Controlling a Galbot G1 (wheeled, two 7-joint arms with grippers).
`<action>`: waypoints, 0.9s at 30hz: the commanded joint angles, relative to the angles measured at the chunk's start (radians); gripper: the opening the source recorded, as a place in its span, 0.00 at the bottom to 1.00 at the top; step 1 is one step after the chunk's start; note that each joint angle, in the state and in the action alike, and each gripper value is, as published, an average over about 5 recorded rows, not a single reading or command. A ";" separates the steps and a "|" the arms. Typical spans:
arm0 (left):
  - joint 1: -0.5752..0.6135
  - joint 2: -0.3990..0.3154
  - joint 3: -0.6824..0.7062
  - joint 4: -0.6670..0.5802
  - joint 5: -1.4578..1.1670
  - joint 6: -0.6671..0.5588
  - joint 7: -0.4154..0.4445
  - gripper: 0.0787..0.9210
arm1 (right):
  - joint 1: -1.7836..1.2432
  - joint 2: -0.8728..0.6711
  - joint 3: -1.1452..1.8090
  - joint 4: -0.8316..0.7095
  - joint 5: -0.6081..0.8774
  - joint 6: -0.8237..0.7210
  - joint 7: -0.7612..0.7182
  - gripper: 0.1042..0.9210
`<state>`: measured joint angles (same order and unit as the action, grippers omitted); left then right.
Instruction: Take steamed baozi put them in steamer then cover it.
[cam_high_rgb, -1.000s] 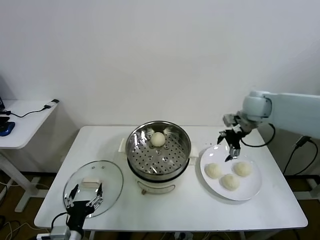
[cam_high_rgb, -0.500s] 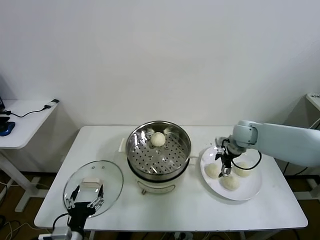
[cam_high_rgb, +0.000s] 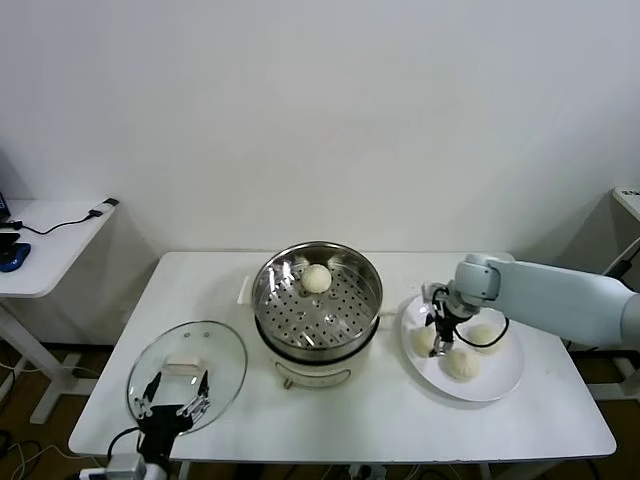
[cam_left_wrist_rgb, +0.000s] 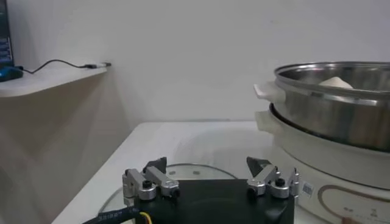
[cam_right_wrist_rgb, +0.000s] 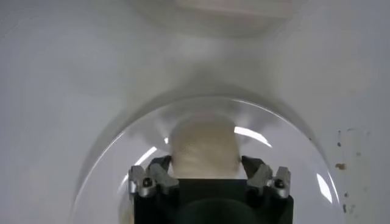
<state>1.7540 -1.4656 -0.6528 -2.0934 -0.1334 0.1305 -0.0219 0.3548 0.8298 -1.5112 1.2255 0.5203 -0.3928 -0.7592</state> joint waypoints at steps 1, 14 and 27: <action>0.002 -0.002 0.003 -0.010 0.002 0.005 0.000 0.88 | 0.074 -0.025 -0.011 0.035 0.004 0.006 -0.038 0.63; -0.006 0.004 0.008 -0.025 -0.006 0.018 0.003 0.88 | 0.863 0.077 -0.368 0.106 0.328 0.136 -0.295 0.61; -0.016 0.003 0.009 -0.046 -0.008 0.023 0.005 0.88 | 0.762 0.422 -0.175 0.280 0.618 -0.102 -0.004 0.61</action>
<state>1.7379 -1.4627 -0.6391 -2.1327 -0.1409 0.1531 -0.0164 1.0735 1.0333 -1.7383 1.4185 0.9453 -0.3866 -0.8898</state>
